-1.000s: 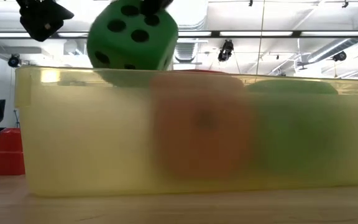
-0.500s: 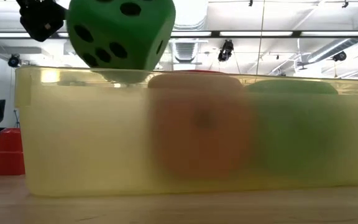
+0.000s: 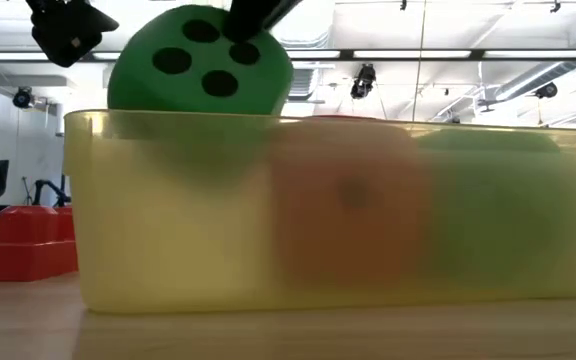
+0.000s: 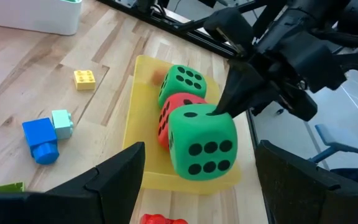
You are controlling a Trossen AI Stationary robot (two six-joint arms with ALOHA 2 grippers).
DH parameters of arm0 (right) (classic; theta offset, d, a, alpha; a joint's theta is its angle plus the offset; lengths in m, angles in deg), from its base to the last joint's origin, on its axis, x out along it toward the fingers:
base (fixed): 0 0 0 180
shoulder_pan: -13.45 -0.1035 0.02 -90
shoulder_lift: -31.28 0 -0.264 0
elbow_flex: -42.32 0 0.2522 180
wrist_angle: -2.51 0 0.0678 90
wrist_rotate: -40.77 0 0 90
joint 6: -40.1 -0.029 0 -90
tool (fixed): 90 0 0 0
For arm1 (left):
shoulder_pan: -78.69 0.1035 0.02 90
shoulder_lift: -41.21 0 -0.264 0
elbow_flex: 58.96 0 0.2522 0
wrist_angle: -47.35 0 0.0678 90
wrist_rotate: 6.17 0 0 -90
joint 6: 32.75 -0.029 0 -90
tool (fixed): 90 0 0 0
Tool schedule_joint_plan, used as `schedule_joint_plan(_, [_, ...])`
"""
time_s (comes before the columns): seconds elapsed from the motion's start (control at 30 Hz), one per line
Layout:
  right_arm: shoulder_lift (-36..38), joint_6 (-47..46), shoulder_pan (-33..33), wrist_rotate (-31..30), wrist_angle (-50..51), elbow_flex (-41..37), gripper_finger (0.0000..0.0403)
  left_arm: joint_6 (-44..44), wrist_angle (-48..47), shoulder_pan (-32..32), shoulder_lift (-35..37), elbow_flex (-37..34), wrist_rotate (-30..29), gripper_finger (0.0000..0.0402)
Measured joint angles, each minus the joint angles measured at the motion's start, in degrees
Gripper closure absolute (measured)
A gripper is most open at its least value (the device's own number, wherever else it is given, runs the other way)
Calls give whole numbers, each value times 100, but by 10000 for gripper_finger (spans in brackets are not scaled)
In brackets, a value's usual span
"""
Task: Pick & Place Toys
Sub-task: Put the green die into the yellow bin
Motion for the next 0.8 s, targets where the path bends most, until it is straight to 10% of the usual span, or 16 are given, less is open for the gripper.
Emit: schedule_joint_plan(0.8, [4,789,42,337,550,10,390,2,1,2,0,0,0,105])
